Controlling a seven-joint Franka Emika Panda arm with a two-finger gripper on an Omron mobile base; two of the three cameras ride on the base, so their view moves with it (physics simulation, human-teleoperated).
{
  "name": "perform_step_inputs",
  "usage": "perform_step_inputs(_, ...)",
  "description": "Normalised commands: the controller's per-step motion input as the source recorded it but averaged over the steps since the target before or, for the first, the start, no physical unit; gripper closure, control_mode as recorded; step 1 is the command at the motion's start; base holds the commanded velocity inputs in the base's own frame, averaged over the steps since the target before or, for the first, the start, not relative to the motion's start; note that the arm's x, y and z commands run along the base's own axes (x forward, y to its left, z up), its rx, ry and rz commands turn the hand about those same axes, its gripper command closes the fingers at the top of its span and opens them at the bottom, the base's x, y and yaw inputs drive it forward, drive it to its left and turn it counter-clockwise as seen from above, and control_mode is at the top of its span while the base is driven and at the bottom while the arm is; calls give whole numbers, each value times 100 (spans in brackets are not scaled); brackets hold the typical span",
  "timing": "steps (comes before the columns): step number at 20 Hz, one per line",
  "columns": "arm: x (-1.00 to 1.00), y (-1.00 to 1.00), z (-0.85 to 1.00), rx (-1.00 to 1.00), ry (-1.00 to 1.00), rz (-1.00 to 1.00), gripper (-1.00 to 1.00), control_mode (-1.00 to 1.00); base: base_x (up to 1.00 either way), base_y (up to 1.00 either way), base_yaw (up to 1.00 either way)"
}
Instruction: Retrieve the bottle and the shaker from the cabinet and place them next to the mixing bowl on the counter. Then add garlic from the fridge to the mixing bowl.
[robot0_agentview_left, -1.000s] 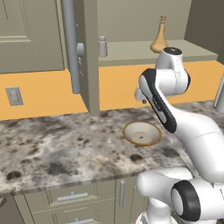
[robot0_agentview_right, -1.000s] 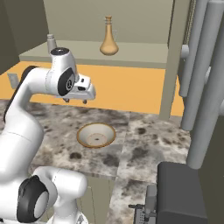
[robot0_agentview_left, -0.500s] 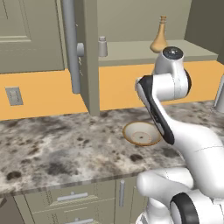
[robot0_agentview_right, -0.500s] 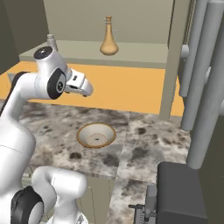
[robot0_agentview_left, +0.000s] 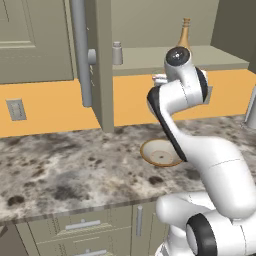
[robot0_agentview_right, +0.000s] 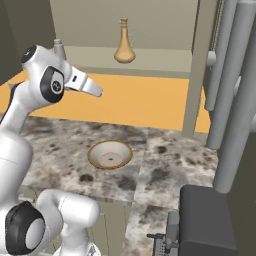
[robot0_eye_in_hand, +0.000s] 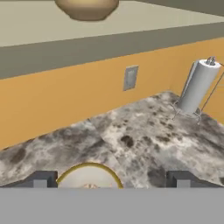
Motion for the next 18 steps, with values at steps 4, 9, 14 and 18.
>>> perform_step_inputs(4,38,-9,67,-6,-9,-10,-100,-100,0,0,0)
perform_step_inputs(9,45,-15,59,0,-10,-4,-100,-100,0,0,0)
perform_step_inputs(14,54,-17,24,-4,-8,0,-100,-100,0,0,0)
perform_step_inputs(18,46,-19,28,-7,-2,0,-100,-100,0,0,0)
